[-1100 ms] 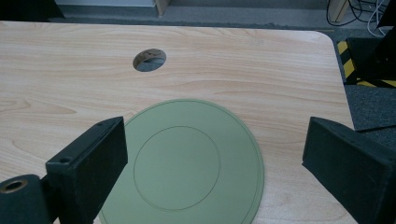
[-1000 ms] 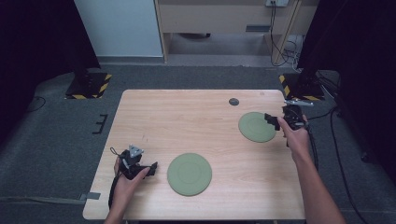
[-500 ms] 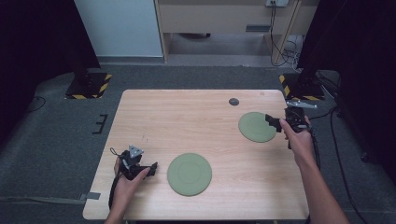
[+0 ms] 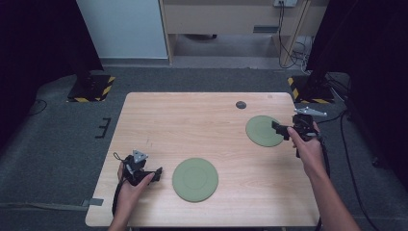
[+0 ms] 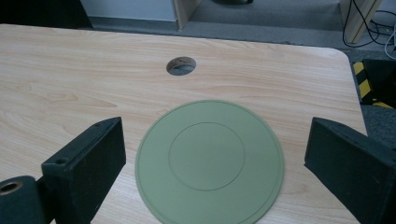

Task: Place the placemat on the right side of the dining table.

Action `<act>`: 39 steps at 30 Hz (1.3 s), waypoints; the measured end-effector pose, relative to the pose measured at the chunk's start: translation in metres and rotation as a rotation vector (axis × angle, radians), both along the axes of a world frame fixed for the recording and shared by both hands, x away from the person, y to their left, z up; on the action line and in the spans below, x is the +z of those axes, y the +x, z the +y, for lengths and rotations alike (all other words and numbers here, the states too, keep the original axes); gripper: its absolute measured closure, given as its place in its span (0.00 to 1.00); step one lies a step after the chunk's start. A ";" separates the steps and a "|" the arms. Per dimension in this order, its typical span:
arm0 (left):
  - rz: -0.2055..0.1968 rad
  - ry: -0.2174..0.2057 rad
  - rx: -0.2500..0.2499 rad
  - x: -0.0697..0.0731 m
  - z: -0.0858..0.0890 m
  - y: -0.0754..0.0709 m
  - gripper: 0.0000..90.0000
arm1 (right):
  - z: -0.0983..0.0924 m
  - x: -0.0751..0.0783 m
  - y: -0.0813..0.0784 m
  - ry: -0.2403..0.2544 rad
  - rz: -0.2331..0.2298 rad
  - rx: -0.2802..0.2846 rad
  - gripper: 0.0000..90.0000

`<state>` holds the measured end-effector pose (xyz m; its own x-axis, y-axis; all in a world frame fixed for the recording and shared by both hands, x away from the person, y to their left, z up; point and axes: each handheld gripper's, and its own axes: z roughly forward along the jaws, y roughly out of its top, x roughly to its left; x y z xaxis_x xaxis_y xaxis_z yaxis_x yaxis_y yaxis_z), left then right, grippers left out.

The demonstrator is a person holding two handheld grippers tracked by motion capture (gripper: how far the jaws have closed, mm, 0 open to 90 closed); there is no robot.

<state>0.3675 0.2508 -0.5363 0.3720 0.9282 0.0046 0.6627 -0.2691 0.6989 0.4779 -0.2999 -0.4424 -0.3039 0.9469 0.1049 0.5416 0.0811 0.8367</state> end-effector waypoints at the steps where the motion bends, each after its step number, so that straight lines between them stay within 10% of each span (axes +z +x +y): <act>1: 0.000 0.000 0.000 0.000 0.000 0.000 0.00 | 0.001 0.000 -0.001 0.000 -0.001 0.003 0.06; 39: 0.000 0.000 0.003 0.000 0.000 0.000 0.01 | 0.059 -0.021 -0.038 -0.046 0.038 0.172 0.06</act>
<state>0.3672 0.2505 -0.5364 0.3689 0.9294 0.0045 0.6634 -0.2667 0.6991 0.4399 -0.2412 -0.4635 -0.4587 0.8852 0.0771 0.5472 0.2130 0.8095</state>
